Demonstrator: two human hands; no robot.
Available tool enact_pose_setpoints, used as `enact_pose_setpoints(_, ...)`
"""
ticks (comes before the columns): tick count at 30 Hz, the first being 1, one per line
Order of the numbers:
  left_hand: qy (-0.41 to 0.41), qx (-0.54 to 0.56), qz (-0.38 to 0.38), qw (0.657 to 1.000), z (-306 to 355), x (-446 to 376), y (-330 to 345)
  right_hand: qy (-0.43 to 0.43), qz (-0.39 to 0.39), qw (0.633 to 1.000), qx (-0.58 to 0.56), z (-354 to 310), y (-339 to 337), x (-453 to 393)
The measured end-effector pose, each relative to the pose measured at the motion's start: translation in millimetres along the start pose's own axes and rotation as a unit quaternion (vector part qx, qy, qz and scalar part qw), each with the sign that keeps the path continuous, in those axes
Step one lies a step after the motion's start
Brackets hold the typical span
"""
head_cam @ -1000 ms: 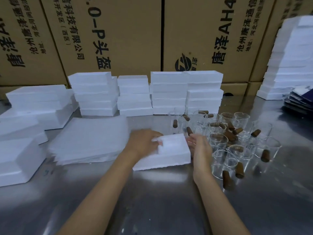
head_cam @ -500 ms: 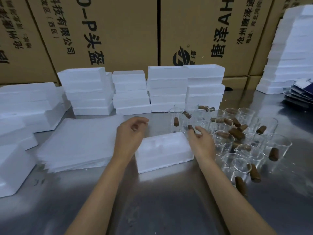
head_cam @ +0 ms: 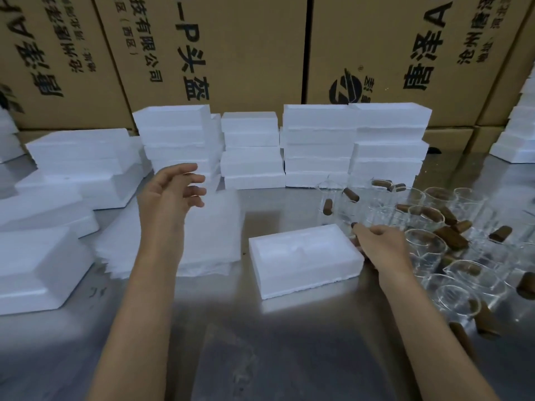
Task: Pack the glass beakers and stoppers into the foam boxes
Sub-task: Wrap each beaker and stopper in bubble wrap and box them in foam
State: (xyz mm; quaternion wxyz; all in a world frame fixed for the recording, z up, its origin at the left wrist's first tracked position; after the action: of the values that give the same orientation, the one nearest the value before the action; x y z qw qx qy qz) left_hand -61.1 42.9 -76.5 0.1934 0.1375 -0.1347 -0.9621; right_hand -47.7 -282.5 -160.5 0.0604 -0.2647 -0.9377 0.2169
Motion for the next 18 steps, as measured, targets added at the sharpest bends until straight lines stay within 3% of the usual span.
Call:
enact_pose_setpoints(3, -0.058, 0.2, -0.018, 0.978, 8.4, -4.7, -9.8, -0.005, -0.017, 1.0, -0.008, -1.9, -1.1, 3.5)
enact_pose_setpoints(6, -0.064, 0.416, -0.094, 0.902, 20.1, -8.2, -29.4, -0.025, -0.027, 0.999, 0.022, -3.8, -0.6, 6.2)
enact_pose_setpoints(8, -0.051, 0.463, -0.106, 0.879, 21.7, -11.5, -40.4, -0.036, -0.028, 0.999, 0.03, -4.5, -0.5, 6.4)
enact_pose_setpoints(9, -0.048, 0.444, -0.085, 0.891, 19.4, -14.4, -43.6, -0.038, -0.029, 0.998, 0.032, -4.5, -0.5, 6.2)
enact_pose_setpoints(11, -0.053, 0.294, -0.013, 0.954, 10.4, -20.2, -43.7, -0.043, -0.028, 0.998, 0.043, -4.5, -1.2, 6.7)
enact_pose_setpoints(13, -0.056, 0.037, 0.024, 0.997, -4.3, -22.2, -34.6, -0.056, -0.022, 0.997, 0.053, -4.5, -2.1, 7.0)
enact_pose_setpoints(15, -0.065, -0.189, 0.015, 0.98, -24.2, -22.2, -23.1, -0.07, -0.011, 0.994, 0.083, -6.0, -3.9, 8.6)
enact_pose_setpoints(18, -0.041, -0.439, -0.044, 0.897, -50.1, -17.3, -7.4, -0.099, 0.02, 0.983, 0.151, -11.0, -7.4, 12.8)
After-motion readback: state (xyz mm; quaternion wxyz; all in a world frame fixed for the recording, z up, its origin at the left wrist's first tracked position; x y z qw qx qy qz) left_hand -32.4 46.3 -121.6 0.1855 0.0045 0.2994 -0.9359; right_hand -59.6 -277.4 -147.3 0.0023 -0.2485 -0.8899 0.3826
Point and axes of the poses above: each hand's wrist, its own x-axis away from the middle knuckle, its own y-axis out of the palm, z = x × y, the point moved 2 cm from there along -x, towards the middle knuckle, and after that the axes turned 5 degrees about -y, right-handed, at the moved point
